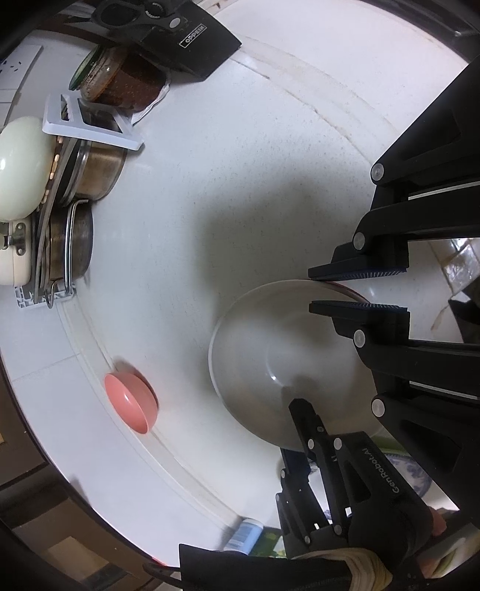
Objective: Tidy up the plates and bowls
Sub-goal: 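Lift and carry the white bowl with both grippers over the red bowl, then lower the white bowl into the red bowl and open both grippers, then move both tools to the rim of the pink bowl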
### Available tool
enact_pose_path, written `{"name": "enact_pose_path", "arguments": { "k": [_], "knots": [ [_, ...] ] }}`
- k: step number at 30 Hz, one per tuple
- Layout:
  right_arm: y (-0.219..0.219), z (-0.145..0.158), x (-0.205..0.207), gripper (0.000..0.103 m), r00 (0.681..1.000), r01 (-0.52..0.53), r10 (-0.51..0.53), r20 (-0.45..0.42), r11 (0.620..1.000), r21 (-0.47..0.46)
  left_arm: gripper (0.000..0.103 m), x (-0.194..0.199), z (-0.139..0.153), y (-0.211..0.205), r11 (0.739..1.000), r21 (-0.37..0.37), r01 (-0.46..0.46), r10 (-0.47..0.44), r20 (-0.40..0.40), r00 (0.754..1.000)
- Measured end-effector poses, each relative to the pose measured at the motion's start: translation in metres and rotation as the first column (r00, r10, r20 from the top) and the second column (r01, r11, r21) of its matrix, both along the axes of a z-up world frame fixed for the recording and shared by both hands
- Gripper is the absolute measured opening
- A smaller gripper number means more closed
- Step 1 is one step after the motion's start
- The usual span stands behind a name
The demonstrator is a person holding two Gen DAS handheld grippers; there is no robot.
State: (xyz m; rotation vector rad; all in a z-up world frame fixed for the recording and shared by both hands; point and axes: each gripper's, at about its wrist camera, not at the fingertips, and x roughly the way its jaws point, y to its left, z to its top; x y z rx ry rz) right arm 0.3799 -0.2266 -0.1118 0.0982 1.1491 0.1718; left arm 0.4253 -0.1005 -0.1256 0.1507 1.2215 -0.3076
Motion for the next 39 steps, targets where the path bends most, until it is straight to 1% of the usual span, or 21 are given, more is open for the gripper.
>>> {"name": "enact_pose_path", "arguments": {
  "k": [1, 4, 6, 8, 10, 11, 14, 17, 20, 22, 24, 28, 32, 36, 39],
  "knots": [
    [0.0, 0.0, 0.0, 0.013, 1.0, -0.003, 0.003, -0.003, 1.0, -0.002, 0.033, -0.001, 0.0, 0.0, 1.0, -0.008, 0.004, -0.004, -0.008, 1.0],
    [0.001, 0.0, 0.0, 0.015, 1.0, -0.014, 0.014, -0.01, 1.0, 0.0, 0.043, -0.001, 0.001, -0.001, 1.0, -0.023, 0.008, -0.008, -0.019, 1.0],
    [0.001, 0.001, -0.001, 0.032, 1.0, -0.017, 0.017, -0.007, 1.0, 0.002, 0.047, -0.002, 0.004, -0.001, 1.0, -0.018, 0.008, -0.008, -0.009, 1.0],
    [0.002, 0.003, -0.002, 0.035, 1.0, -0.019, 0.019, 0.008, 1.0, -0.004, 0.051, -0.002, 0.007, 0.0, 1.0, -0.022, 0.004, -0.004, 0.0, 1.0],
    [0.002, 0.007, -0.003, 0.036, 1.0, -0.018, 0.018, 0.022, 1.0, -0.015, 0.057, -0.001, 0.011, 0.003, 1.0, -0.029, -0.004, 0.004, 0.01, 1.0],
    [0.002, 0.01, -0.004, 0.038, 0.999, -0.019, 0.019, 0.029, 1.0, -0.017, 0.058, -0.001, 0.014, 0.005, 0.999, -0.031, -0.007, 0.008, 0.019, 1.0],
    [0.003, 0.018, -0.005, 0.045, 0.998, -0.019, 0.021, 0.06, 0.999, -0.031, 0.062, -0.002, 0.025, 0.011, 1.0, -0.022, -0.021, 0.023, 0.062, 0.998],
    [0.005, 0.028, -0.005, 0.053, 0.995, -0.018, 0.022, 0.099, 0.999, -0.042, 0.069, 0.0, 0.038, 0.019, 0.999, -0.012, -0.04, 0.041, 0.114, 0.993],
    [0.01, 0.038, 0.0, 0.06, 0.991, -0.018, 0.024, 0.13, 0.999, -0.048, 0.077, 0.003, 0.051, 0.03, 0.998, 0.009, -0.065, 0.063, 0.172, 0.983],
    [0.014, 0.043, 0.005, 0.065, 0.988, -0.026, 0.033, 0.151, 0.998, -0.049, 0.082, 0.006, 0.058, 0.036, 0.996, 0.016, -0.085, 0.08, 0.198, 0.977],
    [0.019, 0.048, 0.011, 0.069, 0.985, -0.035, 0.043, 0.165, 0.998, -0.051, 0.085, 0.011, 0.064, 0.043, 0.994, 0.019, -0.108, 0.101, 0.213, 0.972],
    [0.03, 0.056, 0.027, 0.07, 0.98, -0.052, 0.061, 0.189, 0.997, -0.05, 0.086, 0.024, 0.072, 0.058, 0.989, 0.025, -0.148, 0.137, 0.237, 0.962],
    [0.039, 0.062, 0.05, 0.07, 0.978, -0.062, 0.067, 0.197, 0.998, -0.031, 0.086, 0.038, 0.078, 0.075, 0.982, 0.036, -0.188, 0.173, 0.253, 0.952],
    [0.056, 0.069, 0.074, 0.07, 0.971, -0.089, 0.1, 0.219, 0.994, -0.06, 0.086, 0.055, 0.084, 0.095, 0.97, 0.057, -0.236, 0.212, 0.276, 0.937],
    [0.071, 0.073, 0.092, 0.07, 0.963, -0.118, 0.134, 0.235, 0.99, -0.08, 0.086, 0.068, 0.087, 0.109, 0.961, 0.059, -0.27, 0.242, 0.287, 0.927]
  ]
}}
